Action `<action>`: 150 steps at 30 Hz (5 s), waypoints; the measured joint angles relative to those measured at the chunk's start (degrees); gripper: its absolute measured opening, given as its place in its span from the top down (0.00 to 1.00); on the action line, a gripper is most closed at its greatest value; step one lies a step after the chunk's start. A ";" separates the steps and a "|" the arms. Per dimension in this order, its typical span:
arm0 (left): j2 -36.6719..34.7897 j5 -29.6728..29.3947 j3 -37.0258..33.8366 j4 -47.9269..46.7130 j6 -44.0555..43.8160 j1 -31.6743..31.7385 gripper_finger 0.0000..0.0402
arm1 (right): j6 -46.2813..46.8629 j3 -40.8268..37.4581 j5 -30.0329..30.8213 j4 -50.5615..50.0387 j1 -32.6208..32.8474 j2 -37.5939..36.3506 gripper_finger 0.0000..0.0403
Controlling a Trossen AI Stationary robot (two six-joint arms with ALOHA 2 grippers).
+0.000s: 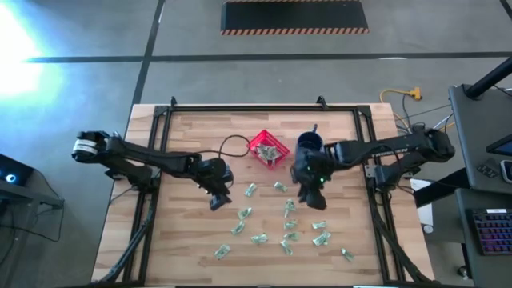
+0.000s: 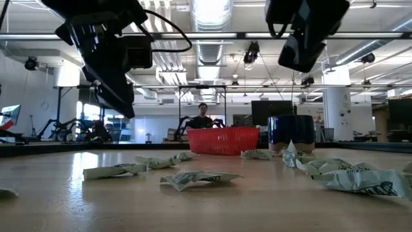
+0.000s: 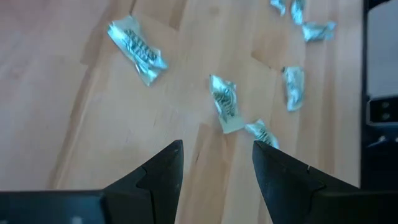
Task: Pick and place Stevia / Truvia into bins
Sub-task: Put the stevia packet into the red basket
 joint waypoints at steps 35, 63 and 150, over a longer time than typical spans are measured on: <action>19.10 -8.34 6.48 11.23 6.15 -9.27 0.56 | 39.40 -30.10 23.23 1.22 22.09 -32.65 0.81; 22.78 -19.72 7.19 9.38 6.12 -13.27 0.90 | 37.32 -31.35 25.71 0.83 23.51 -36.78 0.84; 11.69 -5.31 20.02 7.63 19.10 16.68 0.62 | 44.12 -31.35 34.42 16.14 23.47 -21.94 0.84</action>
